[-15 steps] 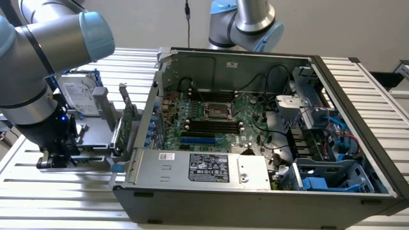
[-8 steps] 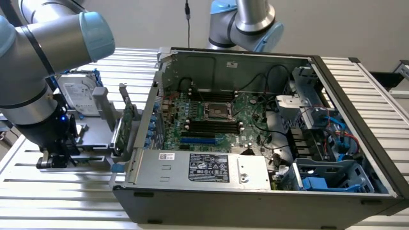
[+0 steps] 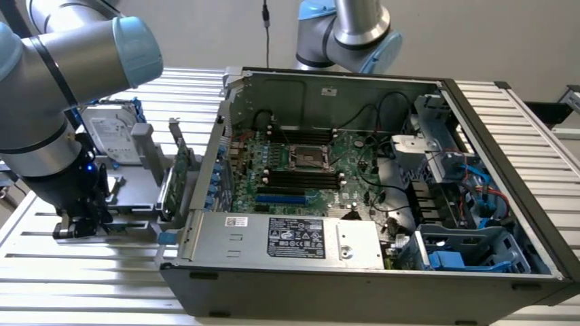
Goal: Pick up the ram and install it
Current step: 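Pick up the ram and move it above insertion slot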
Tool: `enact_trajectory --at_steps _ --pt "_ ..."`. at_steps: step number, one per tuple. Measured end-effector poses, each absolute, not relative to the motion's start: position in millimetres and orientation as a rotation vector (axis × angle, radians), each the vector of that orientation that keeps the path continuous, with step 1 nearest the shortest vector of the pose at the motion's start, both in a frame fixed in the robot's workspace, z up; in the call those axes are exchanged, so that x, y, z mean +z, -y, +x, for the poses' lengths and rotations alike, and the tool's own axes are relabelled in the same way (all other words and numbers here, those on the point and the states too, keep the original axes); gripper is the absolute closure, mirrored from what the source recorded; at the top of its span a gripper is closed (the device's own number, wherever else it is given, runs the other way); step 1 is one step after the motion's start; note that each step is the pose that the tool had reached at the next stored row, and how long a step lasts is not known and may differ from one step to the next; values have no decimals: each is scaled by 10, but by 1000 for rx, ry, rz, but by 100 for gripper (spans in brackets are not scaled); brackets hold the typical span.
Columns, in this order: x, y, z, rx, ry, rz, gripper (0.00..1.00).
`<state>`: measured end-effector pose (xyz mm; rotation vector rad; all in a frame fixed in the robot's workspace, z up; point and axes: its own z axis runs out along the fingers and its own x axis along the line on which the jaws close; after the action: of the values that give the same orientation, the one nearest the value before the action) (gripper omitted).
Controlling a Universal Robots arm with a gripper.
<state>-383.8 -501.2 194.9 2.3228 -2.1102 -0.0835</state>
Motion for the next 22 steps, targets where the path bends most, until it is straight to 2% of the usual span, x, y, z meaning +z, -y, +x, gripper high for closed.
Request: enact_trajectory --at_steps 1,7,8,9,10,22 --pt "1949 5012 -3838 -83 2110 2323 71" --pt "1949 5012 -3838 -83 2110 2323 73" --pt "1949 5012 -3838 -83 2111 2322 80" --pt "1949 5012 -3838 -83 2111 2322 80" --pt "1949 5012 -3838 -83 2111 2322 85" --pt "1949 5011 -3838 -84 2178 2261 86"
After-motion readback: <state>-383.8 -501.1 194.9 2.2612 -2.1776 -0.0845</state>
